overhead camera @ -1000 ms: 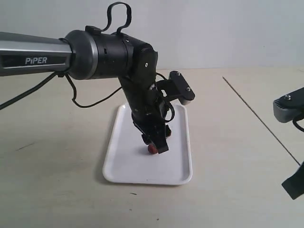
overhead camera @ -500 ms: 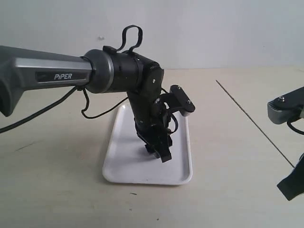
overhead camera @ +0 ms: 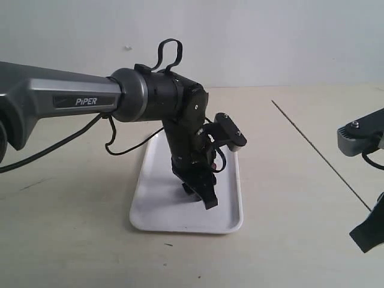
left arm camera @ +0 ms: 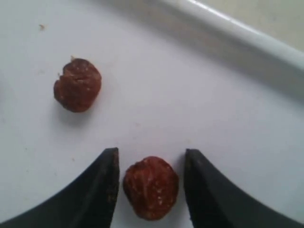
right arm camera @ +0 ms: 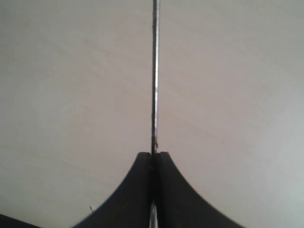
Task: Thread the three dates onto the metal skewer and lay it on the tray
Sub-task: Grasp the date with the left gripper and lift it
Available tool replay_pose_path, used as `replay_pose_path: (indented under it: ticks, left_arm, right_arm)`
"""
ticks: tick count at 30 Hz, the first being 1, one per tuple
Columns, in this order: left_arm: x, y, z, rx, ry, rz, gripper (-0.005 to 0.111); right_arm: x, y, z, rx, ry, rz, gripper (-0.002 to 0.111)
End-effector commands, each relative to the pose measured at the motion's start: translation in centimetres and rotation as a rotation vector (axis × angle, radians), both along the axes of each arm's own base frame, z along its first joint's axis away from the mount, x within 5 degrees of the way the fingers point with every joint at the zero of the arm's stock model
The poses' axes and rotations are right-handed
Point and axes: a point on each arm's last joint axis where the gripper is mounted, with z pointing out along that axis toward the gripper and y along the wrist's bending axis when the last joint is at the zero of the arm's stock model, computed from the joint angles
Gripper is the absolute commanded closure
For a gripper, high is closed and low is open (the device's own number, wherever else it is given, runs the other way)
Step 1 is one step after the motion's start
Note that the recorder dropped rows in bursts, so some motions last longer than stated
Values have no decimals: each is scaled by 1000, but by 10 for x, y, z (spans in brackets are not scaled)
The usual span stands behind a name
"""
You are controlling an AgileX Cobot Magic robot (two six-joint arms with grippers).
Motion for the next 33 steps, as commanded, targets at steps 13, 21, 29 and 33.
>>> replay_pose_path:
  ticks: [13,21,29,33]
  left_arm:
    - [0,0,-5,18,1,-4,64]
    - [0,0,-5,19,2,-4,76]
    - [1,2,-5,32,-11,-14,77]
    - [3,3,0,42,-46,-41,77]
  right_arm:
    - [1,-1,-1,-9,-10,10,108]
    - [1,-1,-1,-9,-10,10,108]
    - [1,-1,-1,-8,-8,9,108]
    - [-1,-1,-1,-8,7,7,108]
